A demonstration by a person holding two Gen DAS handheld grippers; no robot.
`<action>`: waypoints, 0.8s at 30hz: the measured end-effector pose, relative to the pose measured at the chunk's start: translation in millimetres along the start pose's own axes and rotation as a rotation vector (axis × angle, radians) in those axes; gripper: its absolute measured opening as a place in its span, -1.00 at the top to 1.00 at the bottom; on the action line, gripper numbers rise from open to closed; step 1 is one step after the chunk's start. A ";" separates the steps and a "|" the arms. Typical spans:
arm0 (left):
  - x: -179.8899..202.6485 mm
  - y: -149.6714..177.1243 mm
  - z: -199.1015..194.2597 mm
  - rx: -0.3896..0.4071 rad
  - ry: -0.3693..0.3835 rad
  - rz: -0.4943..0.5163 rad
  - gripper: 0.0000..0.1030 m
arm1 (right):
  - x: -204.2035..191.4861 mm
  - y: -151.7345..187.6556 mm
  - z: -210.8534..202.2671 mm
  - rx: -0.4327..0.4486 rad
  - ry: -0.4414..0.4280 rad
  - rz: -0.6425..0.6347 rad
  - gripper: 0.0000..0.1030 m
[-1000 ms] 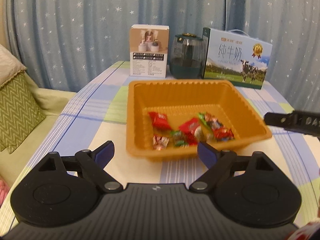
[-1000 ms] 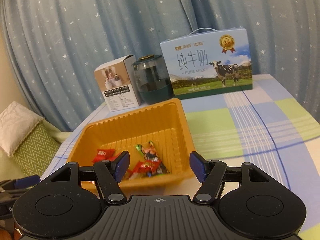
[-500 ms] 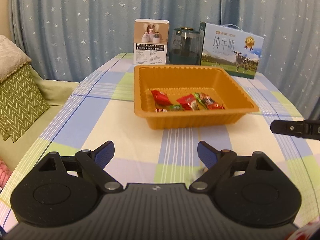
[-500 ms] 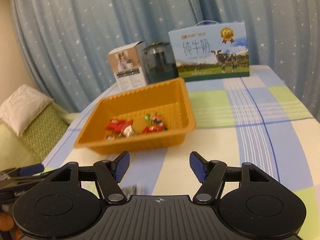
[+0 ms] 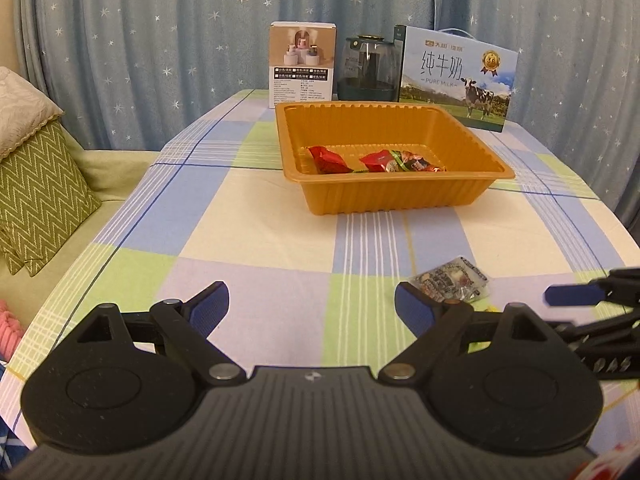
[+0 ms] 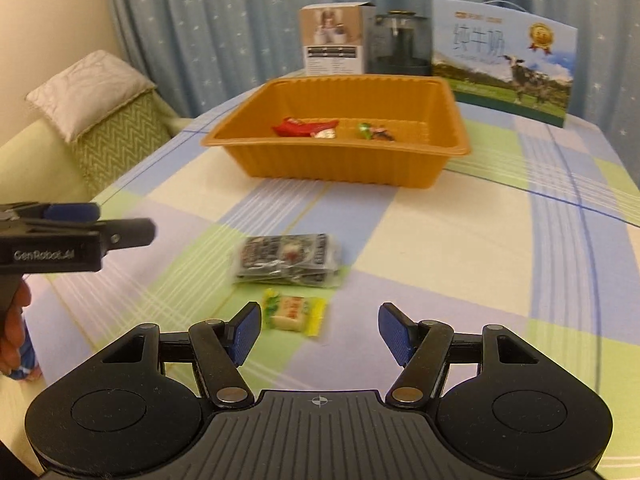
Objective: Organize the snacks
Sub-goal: 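Grasp the clear snack packet with the left tool while the right tool grasps the yellow candy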
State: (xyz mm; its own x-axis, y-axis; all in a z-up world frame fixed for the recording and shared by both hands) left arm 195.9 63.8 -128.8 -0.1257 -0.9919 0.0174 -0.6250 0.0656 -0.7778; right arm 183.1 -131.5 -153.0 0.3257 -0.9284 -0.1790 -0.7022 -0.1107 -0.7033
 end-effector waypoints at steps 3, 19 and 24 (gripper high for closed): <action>1.4 -2.5 1.0 0.004 0.014 -0.009 -0.72 | -3.7 4.2 9.4 0.005 -0.013 0.042 -0.27; 1.7 -3.5 9.4 -0.006 0.038 -0.033 -0.72 | -22.9 11.3 31.4 0.070 0.105 -0.004 0.16; 9.1 -1.8 12.1 -0.014 0.049 -0.004 -0.72 | -21.5 10.1 28.6 0.078 0.114 -0.006 0.38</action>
State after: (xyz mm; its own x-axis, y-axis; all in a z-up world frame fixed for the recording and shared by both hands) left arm 205.2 53.4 -134.8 -0.1604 -0.9857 0.0518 -0.6364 0.0632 -0.7688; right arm 187.1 -102.6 -176.0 0.2523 -0.9626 -0.0984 -0.6479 -0.0926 -0.7560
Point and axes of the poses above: each gripper's, at about its wrist camera, not at the fingertips, and z roughly the way its jaws point, x to its right, y to its underside, the point moved 4 cm from there along z, roughly the way its jaws point
